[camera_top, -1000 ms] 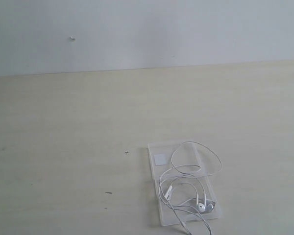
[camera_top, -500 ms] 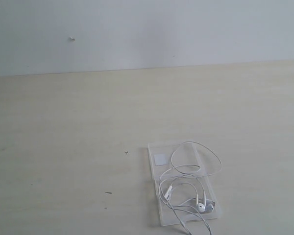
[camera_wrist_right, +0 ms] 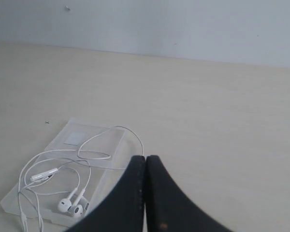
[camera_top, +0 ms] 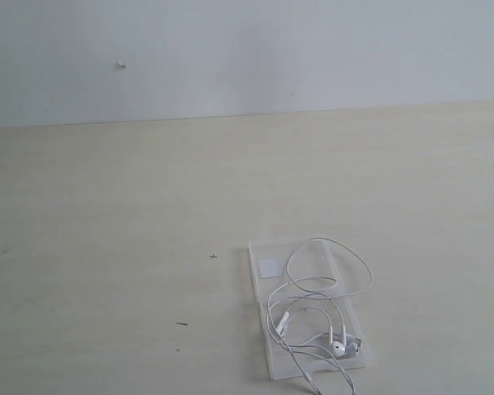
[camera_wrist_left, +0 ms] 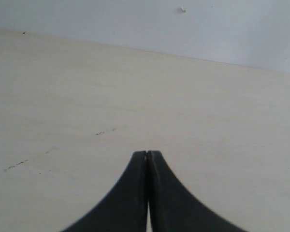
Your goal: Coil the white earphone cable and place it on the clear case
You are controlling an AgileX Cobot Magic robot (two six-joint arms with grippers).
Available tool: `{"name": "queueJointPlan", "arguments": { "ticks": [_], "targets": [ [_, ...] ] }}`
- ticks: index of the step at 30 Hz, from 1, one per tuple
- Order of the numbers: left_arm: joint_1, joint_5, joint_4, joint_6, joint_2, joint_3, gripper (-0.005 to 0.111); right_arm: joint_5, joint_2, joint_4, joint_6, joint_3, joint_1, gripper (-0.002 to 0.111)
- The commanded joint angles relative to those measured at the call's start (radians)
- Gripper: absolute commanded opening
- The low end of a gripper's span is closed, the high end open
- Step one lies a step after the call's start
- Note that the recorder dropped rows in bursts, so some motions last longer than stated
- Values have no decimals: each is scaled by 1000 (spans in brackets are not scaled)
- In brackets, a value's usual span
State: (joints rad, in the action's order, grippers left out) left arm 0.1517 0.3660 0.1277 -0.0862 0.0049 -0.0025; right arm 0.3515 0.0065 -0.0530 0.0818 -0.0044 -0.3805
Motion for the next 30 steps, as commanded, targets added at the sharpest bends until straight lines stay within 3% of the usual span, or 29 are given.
{"name": "queueJointPlan", "arguments": {
  "ticks": [1,7,30],
  "targets": [
    [3,-5,-2,5,-5,3,0,-17,-6,3,-2,4,70,0],
    [3,-5,-2,5,-5,3,0,-15,-6,12,0,4,203,0],
    [3,-5,-2,5,-5,3,0,-15,-6,21,0,4,205,0]
  ]
}}
